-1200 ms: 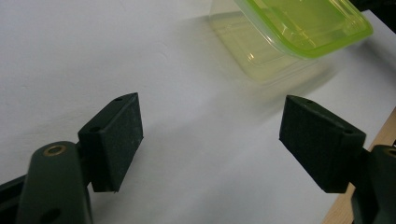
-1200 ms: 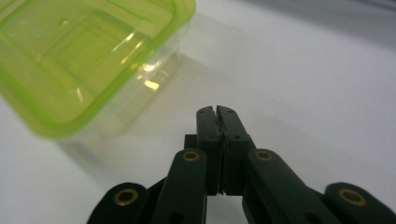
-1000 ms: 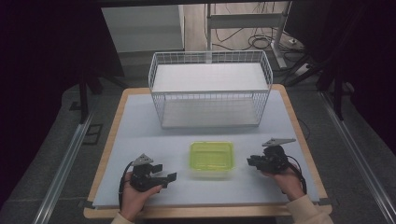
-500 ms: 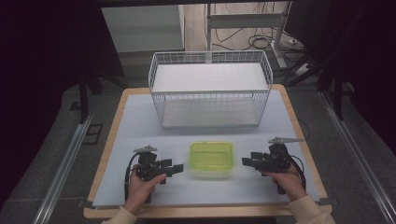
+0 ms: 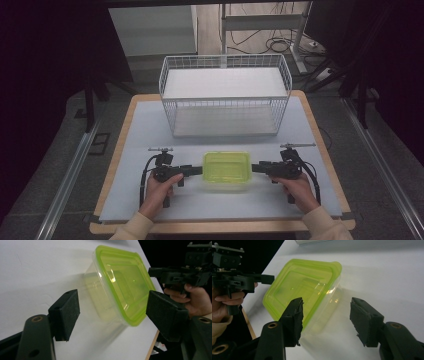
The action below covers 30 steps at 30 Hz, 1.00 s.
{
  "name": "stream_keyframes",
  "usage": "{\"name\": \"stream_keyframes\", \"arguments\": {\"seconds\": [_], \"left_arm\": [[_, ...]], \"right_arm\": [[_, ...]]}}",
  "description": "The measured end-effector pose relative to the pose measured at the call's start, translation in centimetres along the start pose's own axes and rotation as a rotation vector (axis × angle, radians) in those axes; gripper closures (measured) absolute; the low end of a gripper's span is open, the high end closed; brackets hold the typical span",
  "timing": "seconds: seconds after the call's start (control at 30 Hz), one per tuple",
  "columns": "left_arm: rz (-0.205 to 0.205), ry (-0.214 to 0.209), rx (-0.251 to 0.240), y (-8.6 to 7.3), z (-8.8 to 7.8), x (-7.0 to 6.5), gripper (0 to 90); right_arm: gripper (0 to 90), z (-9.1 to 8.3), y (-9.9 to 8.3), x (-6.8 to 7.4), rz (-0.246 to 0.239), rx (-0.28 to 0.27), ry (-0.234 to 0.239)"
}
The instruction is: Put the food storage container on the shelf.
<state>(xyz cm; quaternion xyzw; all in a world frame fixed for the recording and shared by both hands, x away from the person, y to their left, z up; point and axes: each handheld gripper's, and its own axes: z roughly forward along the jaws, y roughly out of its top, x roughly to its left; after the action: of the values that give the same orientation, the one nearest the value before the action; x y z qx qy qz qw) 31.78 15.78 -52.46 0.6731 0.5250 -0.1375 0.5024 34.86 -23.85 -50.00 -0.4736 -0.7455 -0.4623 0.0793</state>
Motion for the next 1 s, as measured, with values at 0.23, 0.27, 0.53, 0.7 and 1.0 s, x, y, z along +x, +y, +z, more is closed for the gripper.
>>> {"name": "stream_keyframes", "arguments": {"seconds": [0.23, 0.27, 0.53, 0.7, 1.0], "left_arm": [[-0.037, -0.003, -0.002, 0.6, 0.7, 0.7, 32.3], [-0.049, -0.009, -0.004, 0.6, 0.9, 0.7, 33.3], [-0.087, -0.062, 0.027, 0.8, 2.2, 1.3, 45.5], [-0.082, -0.074, 0.045, 0.7, 2.4, 1.2, 60.9], [-0.07, -0.084, 0.068, 0.6, 2.2, 0.7, 76.2]], "right_arm": [[46.3, 1.2, 0.4, 0.0, 0.03, 0.019, 0.004], [47.2, 1.4, 0.5, -0.1, 0.035, 0.017, 0.005], [53.2, 2.1, 0.6, -0.4, 0.069, 0.041, 0.019], [60.7, 2.5, 0.5, -0.5, 0.09, 0.064, 0.048], [73.6, 2.5, 0.5, -0.6, 0.146, 0.089, 0.101]]}}
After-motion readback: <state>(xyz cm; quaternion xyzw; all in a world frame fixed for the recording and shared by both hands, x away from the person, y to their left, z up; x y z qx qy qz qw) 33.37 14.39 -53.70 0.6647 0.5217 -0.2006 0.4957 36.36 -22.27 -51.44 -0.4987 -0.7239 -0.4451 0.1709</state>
